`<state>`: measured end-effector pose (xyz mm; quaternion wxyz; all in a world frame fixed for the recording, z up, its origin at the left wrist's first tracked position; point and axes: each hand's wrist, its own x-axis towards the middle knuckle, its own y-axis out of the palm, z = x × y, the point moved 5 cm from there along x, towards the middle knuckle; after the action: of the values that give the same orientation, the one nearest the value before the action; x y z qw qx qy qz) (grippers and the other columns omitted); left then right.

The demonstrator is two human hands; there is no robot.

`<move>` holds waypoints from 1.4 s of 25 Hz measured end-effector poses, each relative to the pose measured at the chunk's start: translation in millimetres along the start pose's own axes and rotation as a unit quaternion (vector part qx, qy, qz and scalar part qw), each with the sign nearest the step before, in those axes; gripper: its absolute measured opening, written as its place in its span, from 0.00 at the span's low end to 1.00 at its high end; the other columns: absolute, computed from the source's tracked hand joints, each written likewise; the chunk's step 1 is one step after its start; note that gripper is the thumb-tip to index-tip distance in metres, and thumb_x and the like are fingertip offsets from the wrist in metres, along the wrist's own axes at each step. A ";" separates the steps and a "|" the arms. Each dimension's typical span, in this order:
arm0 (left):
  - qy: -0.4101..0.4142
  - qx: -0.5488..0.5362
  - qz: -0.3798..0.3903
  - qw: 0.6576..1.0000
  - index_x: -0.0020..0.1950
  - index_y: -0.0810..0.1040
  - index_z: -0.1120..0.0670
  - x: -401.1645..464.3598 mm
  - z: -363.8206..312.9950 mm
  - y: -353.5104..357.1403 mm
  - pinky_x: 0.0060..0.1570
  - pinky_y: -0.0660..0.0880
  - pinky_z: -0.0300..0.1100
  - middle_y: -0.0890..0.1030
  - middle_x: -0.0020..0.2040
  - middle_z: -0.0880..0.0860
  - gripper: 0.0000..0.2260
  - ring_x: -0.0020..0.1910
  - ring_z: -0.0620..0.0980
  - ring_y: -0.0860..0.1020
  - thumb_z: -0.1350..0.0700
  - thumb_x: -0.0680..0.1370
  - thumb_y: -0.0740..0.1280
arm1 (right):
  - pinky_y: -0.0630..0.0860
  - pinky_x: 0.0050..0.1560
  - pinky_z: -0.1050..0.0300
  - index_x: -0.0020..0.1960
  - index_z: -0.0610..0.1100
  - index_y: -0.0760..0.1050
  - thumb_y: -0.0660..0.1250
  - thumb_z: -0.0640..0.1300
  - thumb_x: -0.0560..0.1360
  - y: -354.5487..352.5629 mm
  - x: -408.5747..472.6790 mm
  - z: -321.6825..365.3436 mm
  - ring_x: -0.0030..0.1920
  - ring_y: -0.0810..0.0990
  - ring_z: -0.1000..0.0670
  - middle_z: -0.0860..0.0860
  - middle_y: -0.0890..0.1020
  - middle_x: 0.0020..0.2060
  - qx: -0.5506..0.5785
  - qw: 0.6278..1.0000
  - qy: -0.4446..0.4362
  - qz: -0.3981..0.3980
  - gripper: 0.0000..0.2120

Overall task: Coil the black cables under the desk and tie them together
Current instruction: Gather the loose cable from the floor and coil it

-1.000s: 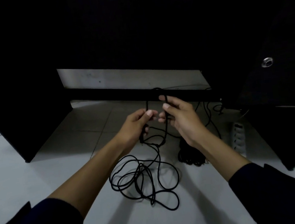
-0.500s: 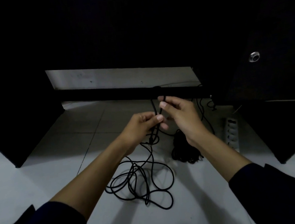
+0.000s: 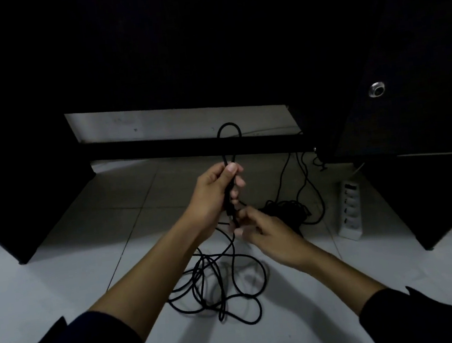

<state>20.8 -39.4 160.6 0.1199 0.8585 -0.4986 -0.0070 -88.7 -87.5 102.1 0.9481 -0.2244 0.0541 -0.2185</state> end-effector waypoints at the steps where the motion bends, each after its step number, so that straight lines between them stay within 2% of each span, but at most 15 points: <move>1: -0.001 0.006 0.007 1.000 0.48 0.74 0.56 -0.4 -0.2 2.7 0.27 0.68 0.35 0.73 0.32 0.49 0.08 0.27 0.43 0.68 0.56 0.83 0.58 | 0.74 0.62 0.55 0.59 0.46 0.73 0.61 0.46 0.81 -1.2 0.3 -1.4 0.59 0.78 0.57 0.53 0.81 0.56 -0.045 0.999 -0.016 -0.004 0.09; 3: -0.004 0.021 0.013 1.000 0.48 0.72 0.56 -0.9 0.4 6.6 0.24 0.65 0.35 0.70 0.29 0.48 0.09 0.24 0.43 0.66 0.55 0.83 0.57 | 0.76 0.51 0.63 0.59 0.43 0.73 0.61 0.44 0.81 -5.2 -0.1 3.2 0.52 0.80 0.61 0.53 0.82 0.50 -0.075 0.996 -0.052 -0.023 0.08; 5: -0.005 0.030 0.018 0.999 0.47 0.72 0.54 0.3 -1.3 7.8 0.22 0.59 0.34 0.67 0.27 0.47 0.10 0.22 0.42 0.62 0.53 0.83 0.56 | 0.71 0.39 0.70 0.51 0.43 0.75 0.63 0.44 0.80 -10.5 -0.3 12.5 0.41 0.78 0.66 0.57 0.80 0.41 -0.090 0.991 -0.083 -0.052 0.05; 6: -0.005 0.034 0.020 0.999 0.46 0.72 0.54 1.0 -3.4 6.8 0.22 0.58 0.34 0.67 0.27 0.46 0.10 0.22 0.41 0.61 0.52 0.83 0.56 | 0.68 0.38 0.72 0.47 0.45 0.75 0.63 0.44 0.80 -12.9 -0.6 17.4 0.39 0.76 0.67 0.59 0.78 0.38 -0.101 0.988 -0.096 -0.069 0.05; 8: -0.007 0.038 0.019 0.999 0.46 0.72 0.53 2.6 -10.4 2.7 0.23 0.57 0.34 0.66 0.27 0.46 0.10 0.22 0.41 0.61 0.52 0.83 0.56 | 0.68 0.39 0.72 0.42 0.48 0.74 0.62 0.48 0.80 -12.8 0.4 19.4 0.37 0.75 0.66 0.57 0.76 0.35 -0.111 0.986 -0.099 -0.075 0.09; 11: -0.016 0.051 0.014 0.998 0.47 0.72 0.54 1.6 -20.0 -4.6 0.20 0.58 0.32 0.66 0.28 0.47 0.10 0.21 0.40 0.61 0.53 0.83 0.56 | 0.70 0.39 0.65 0.40 0.43 0.74 0.59 0.55 0.79 -8.1 0.2 -1.3 0.35 0.74 0.60 0.51 0.78 0.34 -0.120 0.992 -0.044 -0.011 0.18; 14: -0.032 0.102 0.001 0.994 0.47 0.73 0.54 -1.0 -20.7 -17.1 0.20 0.58 0.32 0.68 0.29 0.48 0.10 0.21 0.41 0.61 0.53 0.83 0.56 | 0.71 0.44 0.61 0.46 0.47 0.72 0.57 0.52 0.82 -15.0 -2.8 -27.5 0.40 0.74 0.60 0.56 0.76 0.40 -0.171 0.985 -0.031 0.021 0.11; 16: -0.047 0.139 0.005 0.989 0.46 0.72 0.55 -3.1 -16.6 -25.1 0.20 0.58 0.31 0.71 0.30 0.51 0.10 0.19 0.41 0.62 0.54 0.83 0.56 | 0.67 0.45 0.61 0.49 0.48 0.72 0.57 0.48 0.82 -29.5 -1.1 -22.3 0.42 0.72 0.59 0.56 0.73 0.42 -0.209 0.975 -0.074 -0.031 0.07; 18: -0.055 0.161 0.013 0.985 0.45 0.72 0.56 -6.7 -12.1 -25.4 0.20 0.64 0.33 0.75 0.32 0.54 0.10 0.20 0.42 0.67 0.56 0.83 0.56 | 0.67 0.43 0.66 0.51 0.44 0.76 0.59 0.46 0.81 -43.0 4.0 0.1 0.44 0.73 0.58 0.53 0.74 0.43 -0.218 0.963 -0.126 -0.098 0.08; 21: -0.048 0.148 -0.007 0.988 0.44 0.73 0.58 -9.4 -6.8 -21.2 0.31 0.75 0.32 0.78 0.36 0.55 0.10 0.29 0.41 0.76 0.58 0.83 0.57 | 0.68 0.43 0.69 0.52 0.43 0.79 0.62 0.46 0.80 -49.3 13.2 33.3 0.44 0.74 0.57 0.51 0.76 0.43 -0.240 0.947 -0.166 -0.131 0.09; 25: 0.027 0.276 -0.061 0.959 0.41 0.76 0.53 -3.0 -12.1 -31.4 0.43 0.73 0.35 0.79 0.39 0.50 0.12 0.40 0.40 0.78 0.54 0.82 0.60 | 0.65 0.42 0.73 0.51 0.42 0.80 0.64 0.44 0.79 -47.0 17.9 54.2 0.41 0.72 0.56 0.51 0.74 0.41 -0.279 0.936 -0.180 -0.113 0.08; 26: 0.023 0.292 -0.053 0.955 0.41 0.76 0.53 -2.7 -12.0 -31.7 0.43 0.72 0.35 0.79 0.39 0.49 0.12 0.40 0.39 0.77 0.54 0.82 0.60 | 0.65 0.41 0.72 0.51 0.43 0.80 0.64 0.45 0.79 -46.7 18.0 58.0 0.42 0.72 0.55 0.51 0.74 0.42 -0.281 0.937 -0.176 -0.109 0.08; 28: -0.013 0.245 -0.002 0.969 0.44 0.74 0.57 -6.7 -5.9 -24.5 0.35 0.71 0.31 0.76 0.35 0.49 0.11 0.33 0.39 0.76 0.56 0.83 0.58 | 0.66 0.42 0.68 0.52 0.44 0.80 0.64 0.46 0.79 -46.5 18.2 64.3 0.43 0.73 0.54 0.49 0.74 0.42 -0.284 0.936 -0.177 -0.107 0.09; 31: -0.055 0.206 0.044 0.976 0.46 0.71 0.58 -14.3 2.1 -14.0 0.24 0.63 0.35 0.67 0.28 0.48 0.10 0.24 0.43 0.65 0.55 0.84 0.56 | 0.67 0.41 0.69 0.49 0.45 0.80 0.68 0.48 0.76 -50.2 16.2 68.9 0.42 0.74 0.55 0.50 0.76 0.42 -0.266 0.939 -0.176 -0.127 0.07; 35: -0.093 0.205 0.078 0.971 0.40 0.72 0.55 -17.2 2.8 -15.6 0.23 0.56 0.35 0.64 0.25 0.47 0.14 0.22 0.43 0.59 0.51 0.83 0.57 | 0.68 0.40 0.72 0.46 0.45 0.76 0.73 0.47 0.72 -62.8 12.9 65.0 0.42 0.75 0.59 0.55 0.77 0.41 -0.235 0.948 -0.176 -0.124 0.08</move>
<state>25.1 -17.9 152.7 -0.1054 0.8186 -0.5641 0.0252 -88.5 -117.5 188.3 0.8285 -0.4807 -0.0915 -0.2723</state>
